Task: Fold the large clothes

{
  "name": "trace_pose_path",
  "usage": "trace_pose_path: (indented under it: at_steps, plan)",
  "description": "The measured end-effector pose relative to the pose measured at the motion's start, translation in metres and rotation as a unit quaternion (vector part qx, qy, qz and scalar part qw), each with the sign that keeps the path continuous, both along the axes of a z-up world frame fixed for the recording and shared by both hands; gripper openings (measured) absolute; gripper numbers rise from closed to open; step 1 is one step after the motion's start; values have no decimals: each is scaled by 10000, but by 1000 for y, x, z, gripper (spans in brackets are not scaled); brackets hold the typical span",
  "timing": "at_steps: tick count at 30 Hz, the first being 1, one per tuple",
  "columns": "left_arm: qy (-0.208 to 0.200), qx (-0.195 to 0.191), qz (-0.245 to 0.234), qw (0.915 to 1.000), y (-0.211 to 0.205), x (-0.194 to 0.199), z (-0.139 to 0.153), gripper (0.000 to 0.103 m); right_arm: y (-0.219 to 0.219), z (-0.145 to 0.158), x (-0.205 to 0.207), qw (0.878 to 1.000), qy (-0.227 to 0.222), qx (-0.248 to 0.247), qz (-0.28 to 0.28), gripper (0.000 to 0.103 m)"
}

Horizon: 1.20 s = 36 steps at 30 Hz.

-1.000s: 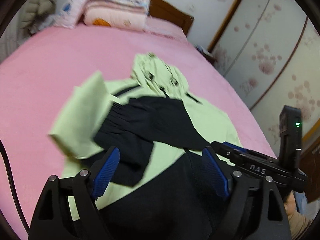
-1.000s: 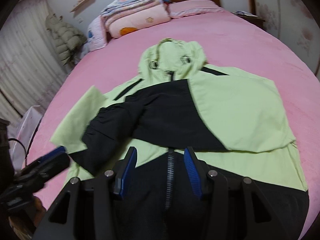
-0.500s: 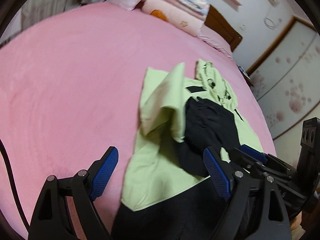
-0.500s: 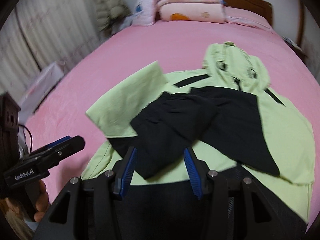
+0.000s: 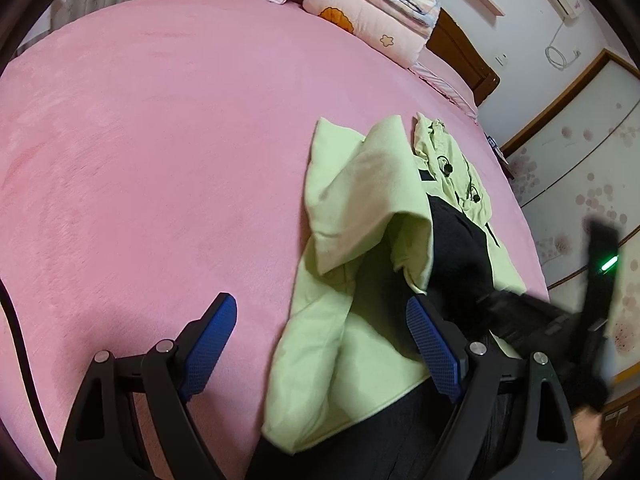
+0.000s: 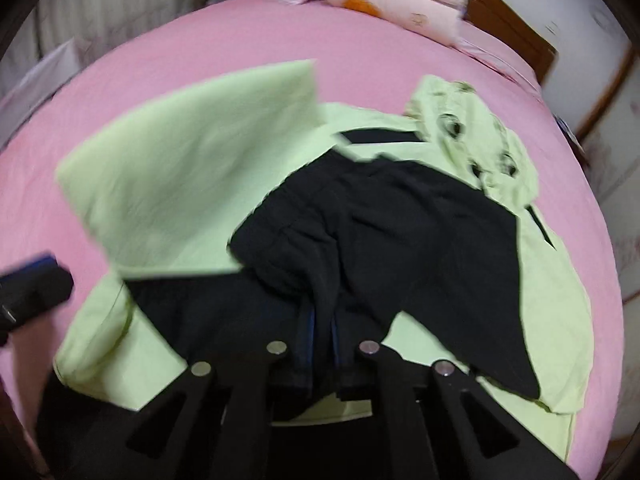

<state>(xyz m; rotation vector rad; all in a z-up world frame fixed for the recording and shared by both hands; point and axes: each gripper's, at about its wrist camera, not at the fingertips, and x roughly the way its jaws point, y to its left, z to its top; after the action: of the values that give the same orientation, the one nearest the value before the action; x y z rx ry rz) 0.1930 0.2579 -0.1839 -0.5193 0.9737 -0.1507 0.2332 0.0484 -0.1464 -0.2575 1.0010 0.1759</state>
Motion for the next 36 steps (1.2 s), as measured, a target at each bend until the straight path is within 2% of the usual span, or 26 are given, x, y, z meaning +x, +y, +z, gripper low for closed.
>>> trace_pose_path:
  at_steps: [3,6,8,10,11,13,14,16,18,20,23,27,30,34,36]
  plan:
    - [-63,127,-120,9998,-17,12,1,86,-31,46,11,9970,-638,307,-326,4]
    - [-118,287,-166,9994,-31,18,3,86,-74,95,16,9841,-1372,821,-776,4]
    - [-110,375,-152,9991,-43,26,1,86,-108,116,16,9700,-1816,1138,-1147,4]
    - [-37,405,-166,9990,-53,33,-4,86,-138,116,19,9612,-1904,1249,-1554,5]
    - [17,431,-169,9989,-57,36,-7,86,-155,108,24,9589,-1755,1308,-1805,6]
    - [136,558,-179,9982,-65,40,-14,86,-183,83,34,9570,-1303,1509,-2110,18]
    - [177,624,-191,9977,-68,41,-16,86,-196,66,37,9555,-1053,1573,-2263,21]
    - [267,760,-229,9965,-74,43,-22,86,-218,25,43,9569,-439,1457,-2475,22]
    - [304,826,-278,9957,-76,42,-23,86,-235,-7,43,9526,106,1425,-2686,22]
    - [303,790,-383,9957,-75,40,-20,86,-254,-22,36,9408,326,1892,-2792,23]
    - [323,617,-675,9953,-65,36,-13,86,-273,-21,28,9290,362,2395,-2796,24]
    - [118,367,-903,9952,-49,30,17,86,-284,-4,30,9264,342,2648,-2653,28]
    - [-146,575,-897,9942,-44,34,39,86,-304,12,31,9212,215,2850,-2640,30]
    - [-277,1098,-849,9899,-50,67,48,86,-321,19,38,9197,-29,2781,-2773,52]
    - [-257,1185,-863,9889,-54,87,45,86,-326,12,51,9227,85,2690,-2761,52]
